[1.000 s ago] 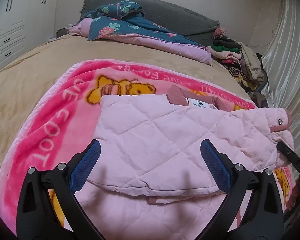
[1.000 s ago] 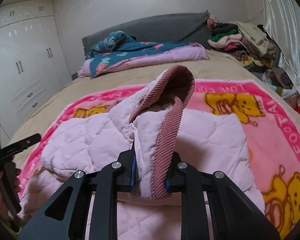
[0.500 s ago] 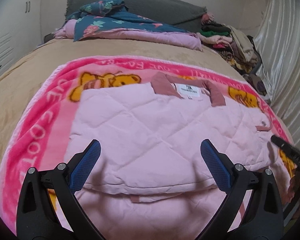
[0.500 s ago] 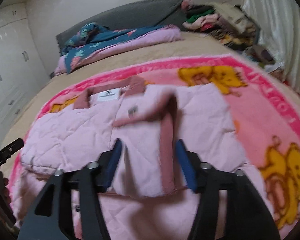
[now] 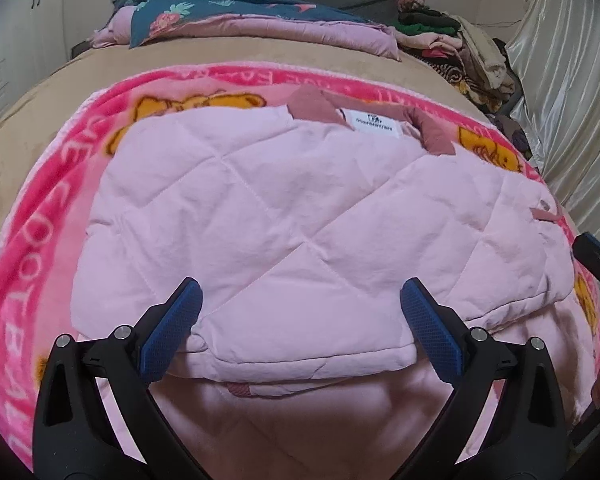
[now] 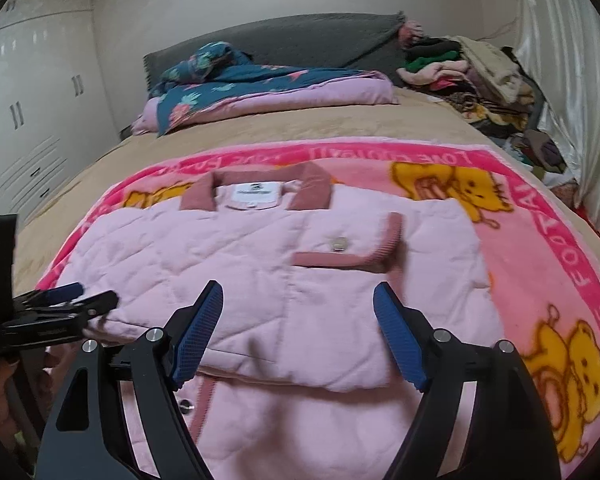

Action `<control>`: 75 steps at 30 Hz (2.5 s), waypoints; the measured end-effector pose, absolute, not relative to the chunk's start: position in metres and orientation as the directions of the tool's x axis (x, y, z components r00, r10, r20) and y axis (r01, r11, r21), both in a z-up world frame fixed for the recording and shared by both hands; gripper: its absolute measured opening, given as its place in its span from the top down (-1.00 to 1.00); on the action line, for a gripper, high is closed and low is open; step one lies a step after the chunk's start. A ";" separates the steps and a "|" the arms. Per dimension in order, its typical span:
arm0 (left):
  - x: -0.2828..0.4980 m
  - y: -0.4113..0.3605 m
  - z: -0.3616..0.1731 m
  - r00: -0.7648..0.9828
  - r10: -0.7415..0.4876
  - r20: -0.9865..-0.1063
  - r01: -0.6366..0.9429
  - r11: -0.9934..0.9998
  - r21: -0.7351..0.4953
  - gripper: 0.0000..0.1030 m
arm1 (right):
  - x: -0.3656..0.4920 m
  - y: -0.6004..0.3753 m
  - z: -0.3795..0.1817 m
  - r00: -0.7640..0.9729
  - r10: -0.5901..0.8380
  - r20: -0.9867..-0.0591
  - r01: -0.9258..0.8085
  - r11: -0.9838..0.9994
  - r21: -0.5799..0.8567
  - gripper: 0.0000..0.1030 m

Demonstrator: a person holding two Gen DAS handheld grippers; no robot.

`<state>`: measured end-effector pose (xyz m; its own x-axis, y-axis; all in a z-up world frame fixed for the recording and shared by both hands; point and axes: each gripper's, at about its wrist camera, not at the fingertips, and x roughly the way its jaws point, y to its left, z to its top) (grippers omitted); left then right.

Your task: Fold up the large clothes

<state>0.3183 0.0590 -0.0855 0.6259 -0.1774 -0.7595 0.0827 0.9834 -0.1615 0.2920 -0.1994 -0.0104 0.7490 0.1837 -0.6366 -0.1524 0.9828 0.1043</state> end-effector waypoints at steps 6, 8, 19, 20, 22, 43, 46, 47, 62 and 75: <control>0.319 0.058 -0.089 0.620 -0.181 -0.763 0.081 0.983 -0.166 -0.84 | 0.307 -0.175 -0.034 0.664 0.196 -0.722 -0.200 0.976 0.081 -0.62; 0.319 0.058 -0.089 0.620 -0.180 -0.764 0.081 0.983 -0.165 -0.84 | 0.311 -0.172 -0.046 0.642 0.163 -0.749 -0.188 0.981 0.052 -0.62; 0.313 0.055 -0.083 0.620 -0.158 -0.769 0.082 0.987 -0.137 -0.84 | 0.318 -0.169 -0.074 0.628 0.127 -0.768 -0.155 0.987 0.036 -0.66; 0.312 0.055 -0.081 0.620 -0.158 -0.768 0.078 0.987 -0.140 -0.84 | 0.317 -0.171 -0.072 0.631 0.136 -0.764 -0.151 0.987 0.051 -0.66; 0.308 0.056 -0.078 0.622 -0.164 -0.766 0.074 0.986 -0.152 -0.84 | 0.313 -0.176 -0.068 0.637 0.162 -0.754 -0.146 0.985 0.088 -0.66; 0.262 0.059 -0.042 0.665 -0.227 -0.711 0.093 0.971 -0.222 -0.84 | 0.252 -0.196 -0.028 0.676 0.268 -0.687 -0.135 0.961 0.242 -0.89; 0.258 0.056 -0.039 0.673 -0.221 -0.706 0.097 0.972 -0.212 -0.84 | 0.246 -0.199 -0.024 0.683 0.270 -0.679 -0.132 0.960 0.249 -0.90; 0.257 0.055 -0.038 0.675 -0.218 -0.705 0.097 0.973 -0.209 -0.84 | 0.243 -0.200 -0.022 0.688 0.262 -0.676 -0.130 0.962 0.240 -0.90; 0.218 0.044 -0.016 0.735 -0.172 -0.656 0.097 0.984 -0.149 -0.84 | 0.205 -0.225 0.007 0.743 0.232 -0.627 -0.126 0.970 0.210 -0.91; 0.176 0.042 -0.011 0.757 -0.156 -0.634 0.080 0.986 -0.147 -0.84 | 0.169 -0.242 0.021 0.757 0.228 -0.613 -0.127 0.971 0.203 -0.91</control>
